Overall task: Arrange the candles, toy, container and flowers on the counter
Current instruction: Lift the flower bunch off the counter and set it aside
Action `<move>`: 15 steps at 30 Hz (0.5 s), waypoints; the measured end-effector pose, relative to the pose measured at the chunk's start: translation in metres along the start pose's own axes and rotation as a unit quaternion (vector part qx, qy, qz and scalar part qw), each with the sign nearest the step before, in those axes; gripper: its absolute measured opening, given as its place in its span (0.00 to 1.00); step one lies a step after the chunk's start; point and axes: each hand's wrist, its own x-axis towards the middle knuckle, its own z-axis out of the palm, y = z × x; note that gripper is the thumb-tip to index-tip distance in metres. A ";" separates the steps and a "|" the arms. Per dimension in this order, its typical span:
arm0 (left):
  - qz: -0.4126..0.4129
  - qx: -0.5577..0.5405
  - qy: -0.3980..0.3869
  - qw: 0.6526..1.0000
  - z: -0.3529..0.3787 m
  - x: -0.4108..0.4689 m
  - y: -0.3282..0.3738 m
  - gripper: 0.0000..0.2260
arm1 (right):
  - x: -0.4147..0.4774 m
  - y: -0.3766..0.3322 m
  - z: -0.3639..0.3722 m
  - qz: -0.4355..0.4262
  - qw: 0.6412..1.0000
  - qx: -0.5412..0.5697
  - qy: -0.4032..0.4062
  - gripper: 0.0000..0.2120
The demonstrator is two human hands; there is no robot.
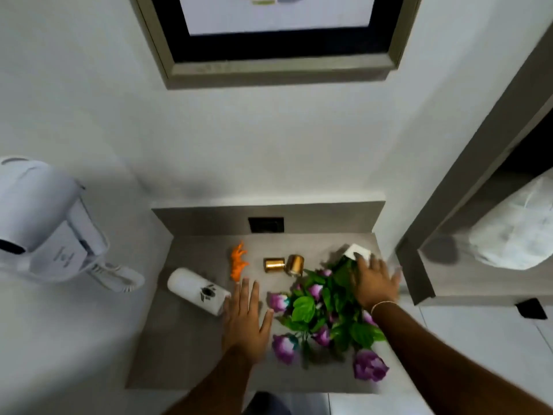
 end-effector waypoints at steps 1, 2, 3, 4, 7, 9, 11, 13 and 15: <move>-0.011 0.001 -0.011 1.000 0.010 -0.006 -0.002 0.34 | 0.005 0.005 0.006 0.024 1.000 -0.013 -0.007 0.31; -0.027 -0.015 -0.031 0.999 0.014 -0.010 -0.004 0.33 | 0.009 0.010 0.007 0.040 0.999 -0.011 -0.030 0.33; -0.031 -0.020 -0.029 0.999 0.024 -0.012 -0.009 0.34 | 0.016 0.015 0.013 0.052 0.997 -0.015 -0.050 0.35; -0.041 -0.029 -0.047 0.998 0.032 -0.013 -0.013 0.34 | 0.024 0.020 0.016 0.056 0.996 -0.023 -0.064 0.36; -0.039 -0.019 -0.092 0.995 0.053 -0.012 -0.018 0.36 | 0.042 0.028 0.024 0.044 0.996 -0.017 -0.078 0.32; -0.038 -0.032 -0.111 0.993 0.070 -0.004 -0.021 0.34 | 0.053 0.025 0.034 0.038 0.997 -0.007 -0.067 0.29; -0.024 -0.022 -0.153 0.988 0.088 0.006 -0.023 0.32 | 0.061 0.020 0.044 0.050 0.997 -0.004 -0.057 0.26; -0.024 -0.049 -0.187 0.981 0.099 0.014 -0.024 0.33 | 0.066 0.019 0.051 0.056 0.998 0.013 -0.036 0.24; -0.012 -0.067 -0.182 0.981 0.104 0.021 -0.022 0.33 | 0.072 0.018 0.052 0.052 0.998 0.028 -0.023 0.20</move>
